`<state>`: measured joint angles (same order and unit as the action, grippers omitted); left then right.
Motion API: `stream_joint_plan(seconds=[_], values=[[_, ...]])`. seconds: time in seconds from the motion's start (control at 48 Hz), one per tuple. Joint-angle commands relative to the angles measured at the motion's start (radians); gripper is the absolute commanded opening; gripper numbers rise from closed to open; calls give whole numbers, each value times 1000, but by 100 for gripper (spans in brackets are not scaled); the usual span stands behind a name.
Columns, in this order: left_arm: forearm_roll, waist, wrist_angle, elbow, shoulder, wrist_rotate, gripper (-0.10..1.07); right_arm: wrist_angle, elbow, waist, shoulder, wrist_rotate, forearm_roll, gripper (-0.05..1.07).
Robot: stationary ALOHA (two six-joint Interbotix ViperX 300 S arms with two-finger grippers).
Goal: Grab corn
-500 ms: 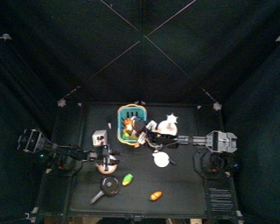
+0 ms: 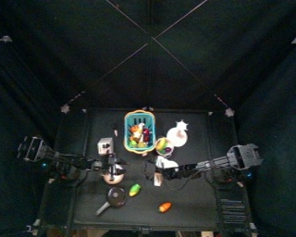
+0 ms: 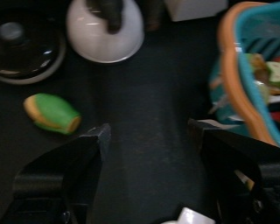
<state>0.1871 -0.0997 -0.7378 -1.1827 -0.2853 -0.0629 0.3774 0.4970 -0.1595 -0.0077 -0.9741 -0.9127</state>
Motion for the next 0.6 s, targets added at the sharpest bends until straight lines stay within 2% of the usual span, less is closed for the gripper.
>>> stream_joint_plan(seconds=[0.0, 0.167, 0.292, 0.438, 0.583], values=[[0, -2, 6, 8, -21, 2, 76, -6, 9, -60, -15, -5, -2, 100], [0, -2, 28, 6, -32, 3, 76, 18, 37, -181, -37, -6, 60, 100], [0, -2, 28, 6, -32, 3, 76, 40, 40, -238, -40, -3, 115, 100], [0, -2, 32, 3, -32, 5, 76, 32, 14, -241, 9, -9, 107, 100], [2, -12, 86, -2, -34, 6, 76, 9, -43, -225, 94, -3, 41, 100]])
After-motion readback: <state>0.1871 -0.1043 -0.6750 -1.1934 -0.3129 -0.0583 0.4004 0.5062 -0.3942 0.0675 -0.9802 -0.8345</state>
